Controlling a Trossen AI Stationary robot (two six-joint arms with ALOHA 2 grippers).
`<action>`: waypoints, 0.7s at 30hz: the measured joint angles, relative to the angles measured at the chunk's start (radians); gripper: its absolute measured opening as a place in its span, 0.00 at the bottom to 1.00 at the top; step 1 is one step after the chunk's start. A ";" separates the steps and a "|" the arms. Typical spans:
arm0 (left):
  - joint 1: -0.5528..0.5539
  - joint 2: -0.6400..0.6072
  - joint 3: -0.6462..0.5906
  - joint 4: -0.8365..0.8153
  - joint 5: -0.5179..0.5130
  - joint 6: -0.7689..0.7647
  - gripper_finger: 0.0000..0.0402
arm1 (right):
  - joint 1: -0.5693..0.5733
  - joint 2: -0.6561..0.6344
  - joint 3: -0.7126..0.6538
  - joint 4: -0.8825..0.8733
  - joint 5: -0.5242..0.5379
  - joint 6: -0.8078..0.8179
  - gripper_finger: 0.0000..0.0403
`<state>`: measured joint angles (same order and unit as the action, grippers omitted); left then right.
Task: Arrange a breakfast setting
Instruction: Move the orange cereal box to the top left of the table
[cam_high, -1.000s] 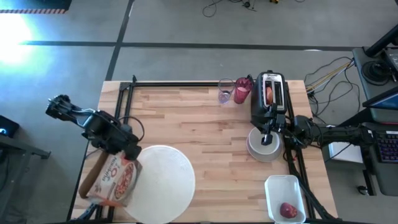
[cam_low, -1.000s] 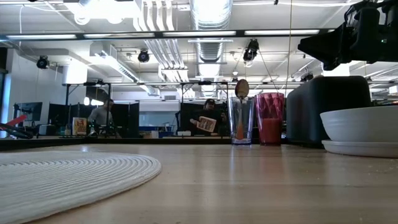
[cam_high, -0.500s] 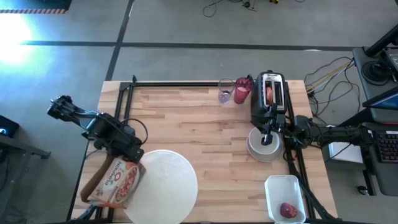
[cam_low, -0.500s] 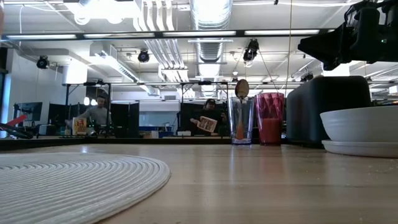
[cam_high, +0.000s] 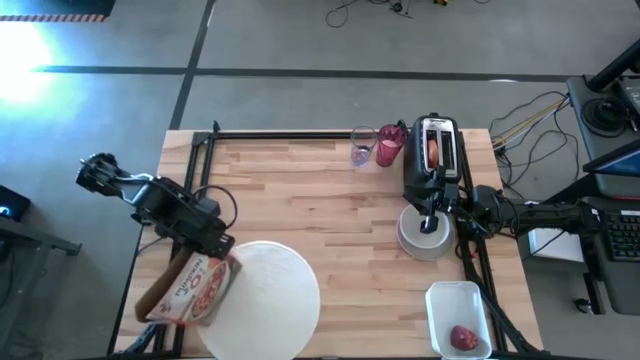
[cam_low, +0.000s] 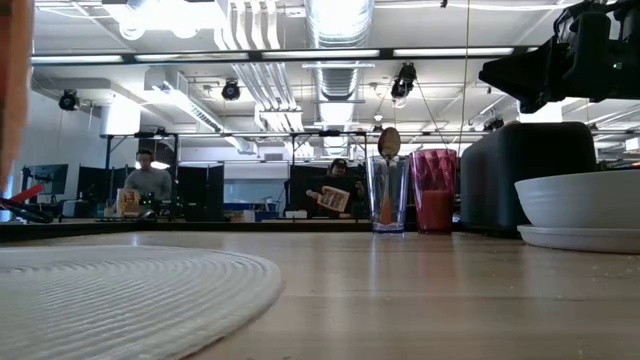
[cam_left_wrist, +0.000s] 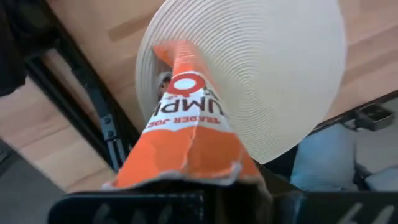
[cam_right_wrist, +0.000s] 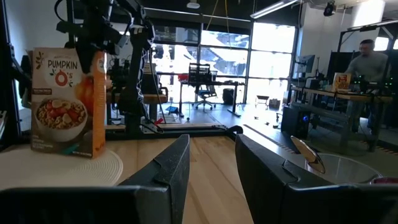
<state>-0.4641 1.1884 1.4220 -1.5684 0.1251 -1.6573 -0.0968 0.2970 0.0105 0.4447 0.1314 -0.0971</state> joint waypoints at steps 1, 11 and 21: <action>0.001 -0.003 0.006 0.001 -0.011 0.000 0.00 | 0.000 0.000 0.000 0.000 0.000 0.000 0.29; 0.013 -0.045 0.005 -0.002 -0.101 0.000 0.00 | 0.000 0.000 0.000 0.000 0.000 0.000 0.29; 0.082 -0.116 0.003 -0.002 -0.328 0.036 0.00 | 0.000 0.000 0.000 0.000 0.000 0.000 0.29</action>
<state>-0.3822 1.0722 1.4248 -1.5707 -0.2029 -1.6211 -0.0967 0.2970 0.0101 0.4449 0.1317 -0.0971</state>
